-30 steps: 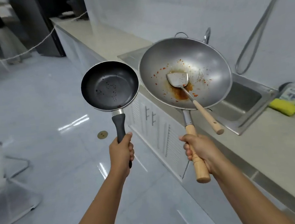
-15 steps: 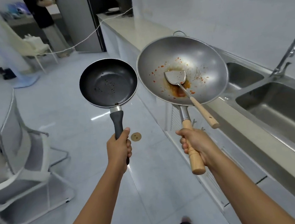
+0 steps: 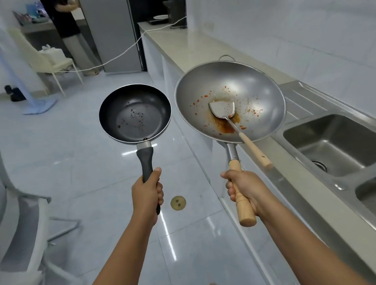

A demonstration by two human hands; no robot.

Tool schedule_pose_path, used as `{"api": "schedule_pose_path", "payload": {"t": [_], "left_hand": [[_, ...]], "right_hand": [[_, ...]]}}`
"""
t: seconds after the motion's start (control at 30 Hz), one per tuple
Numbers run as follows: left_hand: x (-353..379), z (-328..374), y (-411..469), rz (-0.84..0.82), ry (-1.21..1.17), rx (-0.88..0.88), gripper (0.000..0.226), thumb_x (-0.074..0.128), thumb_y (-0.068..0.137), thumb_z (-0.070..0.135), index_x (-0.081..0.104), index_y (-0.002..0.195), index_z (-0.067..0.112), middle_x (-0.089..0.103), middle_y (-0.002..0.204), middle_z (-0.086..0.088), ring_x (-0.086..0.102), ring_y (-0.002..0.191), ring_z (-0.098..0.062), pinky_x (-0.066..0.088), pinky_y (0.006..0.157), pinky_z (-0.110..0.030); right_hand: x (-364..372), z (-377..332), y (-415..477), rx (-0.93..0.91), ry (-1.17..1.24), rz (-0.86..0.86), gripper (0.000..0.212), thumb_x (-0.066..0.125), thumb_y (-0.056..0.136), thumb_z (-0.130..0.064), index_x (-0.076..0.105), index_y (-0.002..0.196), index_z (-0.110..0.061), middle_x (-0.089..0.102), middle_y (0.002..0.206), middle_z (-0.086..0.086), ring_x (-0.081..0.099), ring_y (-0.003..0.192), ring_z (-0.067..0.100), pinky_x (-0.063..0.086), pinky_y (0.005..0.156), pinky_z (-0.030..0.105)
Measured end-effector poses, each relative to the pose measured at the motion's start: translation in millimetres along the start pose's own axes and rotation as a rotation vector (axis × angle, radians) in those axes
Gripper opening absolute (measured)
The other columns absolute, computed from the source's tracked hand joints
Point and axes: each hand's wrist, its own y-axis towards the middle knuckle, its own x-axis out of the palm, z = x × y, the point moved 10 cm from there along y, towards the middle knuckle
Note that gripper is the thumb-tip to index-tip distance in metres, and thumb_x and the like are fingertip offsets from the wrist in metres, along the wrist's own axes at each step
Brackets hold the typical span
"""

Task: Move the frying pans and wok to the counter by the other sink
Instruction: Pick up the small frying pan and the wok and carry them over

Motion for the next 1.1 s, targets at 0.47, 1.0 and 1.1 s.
{"api": "schedule_pose_path", "payload": {"t": [0.47, 1.0, 1.1], "left_hand": [[86.1, 36.3, 194.1, -0.068, 0.072, -0.033, 0.028, 0.066, 0.093, 0.029, 0.052, 0.075, 0.012, 0.045, 0.045, 0.005, 0.037, 0.033, -0.006, 0.035, 0.033, -0.018], [272.7, 95.5, 458.6, -0.488, 0.280, -0.078, 0.027, 0.065, 0.093, 0.026, 0.049, 0.075, 0.013, 0.042, 0.052, 0.000, 0.034, 0.037, -0.009, 0.032, 0.036, -0.020], [322.4, 90.8, 478.6, -0.575, 0.316, -0.096, 0.025, 0.063, 0.093, 0.023, 0.048, 0.077, 0.012, 0.041, 0.052, 0.000, 0.034, 0.036, -0.009, 0.032, 0.035, -0.019]], "right_hand": [[36.7, -90.9, 173.0, 0.041, 0.047, 0.043, 0.009, 0.065, 0.085, -0.014, 0.059, 0.081, -0.009, 0.052, 0.046, -0.002, 0.047, 0.033, 0.008, 0.043, 0.035, 0.019], [41.2, -205.5, 344.9, -0.007, 0.303, 0.410, 0.011, 0.064, 0.086, -0.011, 0.057, 0.079, -0.008, 0.050, 0.046, 0.000, 0.045, 0.031, 0.008, 0.041, 0.033, 0.018], [16.8, -202.4, 358.1, 0.017, 0.324, 0.493, 0.010, 0.065, 0.086, -0.014, 0.060, 0.080, -0.009, 0.053, 0.047, 0.000, 0.046, 0.033, 0.009, 0.043, 0.036, 0.020]]}}
